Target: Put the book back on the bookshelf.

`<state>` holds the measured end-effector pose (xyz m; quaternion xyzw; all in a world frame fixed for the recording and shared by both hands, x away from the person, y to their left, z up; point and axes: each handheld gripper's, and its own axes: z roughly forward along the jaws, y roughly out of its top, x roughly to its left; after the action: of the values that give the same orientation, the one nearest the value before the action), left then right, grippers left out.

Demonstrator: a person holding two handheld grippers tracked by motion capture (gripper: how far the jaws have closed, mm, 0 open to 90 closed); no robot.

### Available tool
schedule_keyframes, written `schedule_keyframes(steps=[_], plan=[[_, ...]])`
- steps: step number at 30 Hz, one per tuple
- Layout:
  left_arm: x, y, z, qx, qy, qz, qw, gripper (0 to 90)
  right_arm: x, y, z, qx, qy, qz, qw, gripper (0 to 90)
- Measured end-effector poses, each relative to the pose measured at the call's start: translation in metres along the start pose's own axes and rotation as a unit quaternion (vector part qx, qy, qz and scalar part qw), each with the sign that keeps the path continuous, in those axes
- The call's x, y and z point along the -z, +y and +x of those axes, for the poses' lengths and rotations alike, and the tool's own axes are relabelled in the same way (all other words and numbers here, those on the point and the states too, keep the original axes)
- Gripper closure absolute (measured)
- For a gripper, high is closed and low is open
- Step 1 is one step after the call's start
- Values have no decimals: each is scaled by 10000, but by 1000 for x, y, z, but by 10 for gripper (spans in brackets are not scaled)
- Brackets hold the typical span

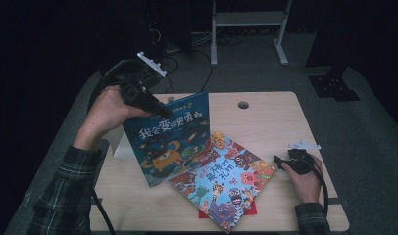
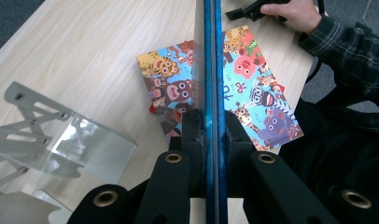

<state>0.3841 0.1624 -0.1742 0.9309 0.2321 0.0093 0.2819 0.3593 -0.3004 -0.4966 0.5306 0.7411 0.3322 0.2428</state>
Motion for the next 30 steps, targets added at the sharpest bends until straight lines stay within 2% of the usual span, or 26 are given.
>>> schedule_keyframes(steps=[2, 4, 6, 8, 11, 12, 17, 18, 22, 23, 24, 25, 26, 28, 29, 30], plan=[[6, -5, 2, 58, 19, -47, 10000, 823, -3, -1, 0, 26, -1, 30, 10000, 305], [13, -10, 2, 116, 72, -88, 9999, 823, -5, -3, -2, -38, 86, -28, 10000, 284], [17, -13, 2, 127, 108, -120, 9998, 823, -5, -3, -2, -68, 71, -21, 9999, 272], [27, -21, 1, 187, 216, -164, 9995, 822, -6, -2, -3, -128, 49, 27, 9999, 215], [33, -26, 1, 219, 250, -191, 9993, 822, -7, -2, -4, -132, 37, 77, 9999, 159], [42, -34, 2, 278, 272, -250, 9989, 822, -8, -2, -4, -159, 7, 94, 9998, 145], [55, -50, 2, 383, 400, -336, 9979, 823, -8, -1, -5, -203, -44, 113, 9997, 129], [61, -59, 3, 468, 464, -374, 9971, 822, -8, -1, -5, -213, -57, 110, 9997, 129], [69, -72, 7, 561, 532, -368, 9963, 823, -8, -2, -5, -218, -65, 109, 9997, 129], [73, -81, 10, 662, 578, -398, 9953, 822, -8, -2, -5, -218, -66, 109, 9997, 130], [73, -81, 10, 662, 578, -398, 9953, 822, -8, -1, -5, -219, -66, 108, 9997, 130], [78, -91, 14, 740, 625, -432, 9944, 822, -8, -2, -5, -219, -68, 108, 9997, 130], [78, -91, 14, 740, 625, -432, 9944, 822, -8, -2, -5, -220, -67, 107, 9997, 131], [84, -106, 18, 923, 691, -477, 9922, 822, -8, -2, -5, -220, -68, 107, 9997, 131], [84, -106, 18, 923, 691, -477, 9922, 822, -8, -2, -5, -220, -68, 107, 9997, 131], [89, -116, 21, 1040, 745, -490, 9906, 822, -8, -2, -5, -220, -69, 106, 9997, 131]])
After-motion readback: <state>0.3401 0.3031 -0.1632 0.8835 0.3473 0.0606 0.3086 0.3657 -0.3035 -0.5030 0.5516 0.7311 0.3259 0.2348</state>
